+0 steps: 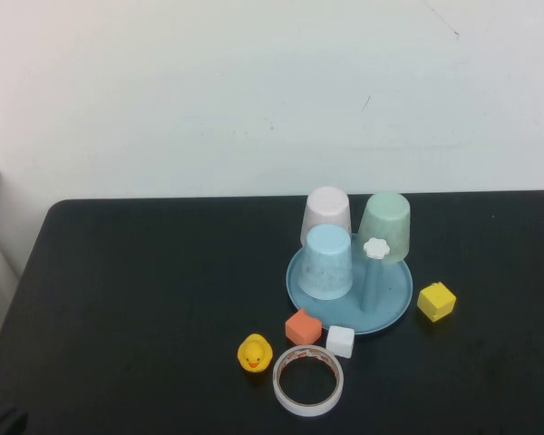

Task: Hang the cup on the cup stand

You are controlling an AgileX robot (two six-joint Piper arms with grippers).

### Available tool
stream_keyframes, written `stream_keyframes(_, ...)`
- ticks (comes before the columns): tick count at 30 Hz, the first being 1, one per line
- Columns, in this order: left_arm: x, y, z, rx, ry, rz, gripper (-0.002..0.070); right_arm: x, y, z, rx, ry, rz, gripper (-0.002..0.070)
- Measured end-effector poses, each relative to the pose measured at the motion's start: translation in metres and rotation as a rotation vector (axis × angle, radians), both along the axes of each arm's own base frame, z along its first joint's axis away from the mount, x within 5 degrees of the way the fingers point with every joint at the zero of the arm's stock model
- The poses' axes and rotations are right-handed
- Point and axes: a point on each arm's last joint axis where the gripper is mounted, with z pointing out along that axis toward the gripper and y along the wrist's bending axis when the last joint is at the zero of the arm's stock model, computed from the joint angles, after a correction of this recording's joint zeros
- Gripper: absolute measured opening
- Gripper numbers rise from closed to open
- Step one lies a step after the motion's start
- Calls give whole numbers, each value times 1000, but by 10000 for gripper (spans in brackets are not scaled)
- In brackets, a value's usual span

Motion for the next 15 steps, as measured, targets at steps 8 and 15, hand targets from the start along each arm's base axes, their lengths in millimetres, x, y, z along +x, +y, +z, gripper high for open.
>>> stream_keyframes(8, 0, 0, 0, 0, 0, 0, -1, 32, -27, -25, 82, -19, -400, -1)
stream_keyframes(15, 0, 0, 0, 3, 2, 2, -1, 36, -47, -67, 20, -77, -635, -1)
